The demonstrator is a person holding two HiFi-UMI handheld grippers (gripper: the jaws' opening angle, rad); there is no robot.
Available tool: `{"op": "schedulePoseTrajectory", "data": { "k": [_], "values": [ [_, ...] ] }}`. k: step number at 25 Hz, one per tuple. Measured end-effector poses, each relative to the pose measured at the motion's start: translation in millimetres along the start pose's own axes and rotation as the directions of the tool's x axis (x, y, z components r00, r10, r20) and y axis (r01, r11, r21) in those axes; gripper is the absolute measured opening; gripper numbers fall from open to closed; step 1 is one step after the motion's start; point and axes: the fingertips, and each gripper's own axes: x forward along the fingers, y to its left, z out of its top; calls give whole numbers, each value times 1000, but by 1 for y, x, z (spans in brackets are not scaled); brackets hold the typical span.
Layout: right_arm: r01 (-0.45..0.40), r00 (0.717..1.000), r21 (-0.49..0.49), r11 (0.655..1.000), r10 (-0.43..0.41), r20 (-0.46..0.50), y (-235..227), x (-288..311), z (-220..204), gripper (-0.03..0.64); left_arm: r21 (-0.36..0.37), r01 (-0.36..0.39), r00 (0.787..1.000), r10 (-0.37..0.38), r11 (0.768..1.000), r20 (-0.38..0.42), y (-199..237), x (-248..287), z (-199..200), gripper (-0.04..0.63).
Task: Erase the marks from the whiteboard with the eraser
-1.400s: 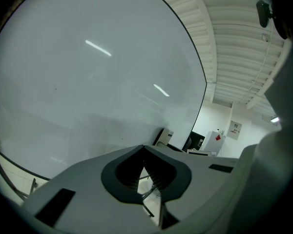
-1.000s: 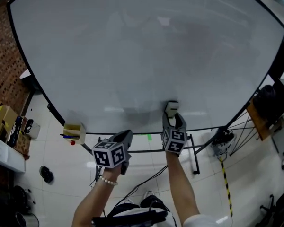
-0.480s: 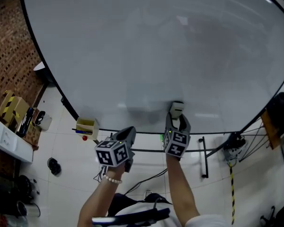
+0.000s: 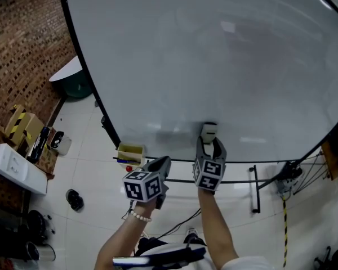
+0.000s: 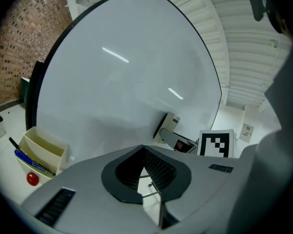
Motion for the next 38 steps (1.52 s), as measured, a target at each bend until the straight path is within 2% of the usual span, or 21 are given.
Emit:
{"op": "schedulePoseTrajectory", "data": {
  "k": [7,11,24,30,34,38],
  "values": [
    [-9,1000,-19,1000,9,-3,95,16,-5,255,-1,4,1000,-4,1000,-17,71,-50,14,-12],
    [-2,1000,-17,1000,2,-1,133,25,-8,255,-7,6,1000,-6,1000,-29,104,-69,18,-12],
    [-96,995,-48,994,95,-24,284,47,-21,255,-11,-31,999,31,999,-15,194,-151,32,-12],
    [-113,993,-56,992,111,-33,335,55,-25,255,-18,-57,998,57,998,-4,228,-178,39,-12],
    [-63,998,-62,996,61,-36,353,58,-26,255,-29,-71,997,71,997,1,247,-186,44,-12],
    [-44,999,-122,992,41,-27,364,64,-48,256,-40,-78,997,78,996,-5,258,-192,40,-12]
  ]
}}
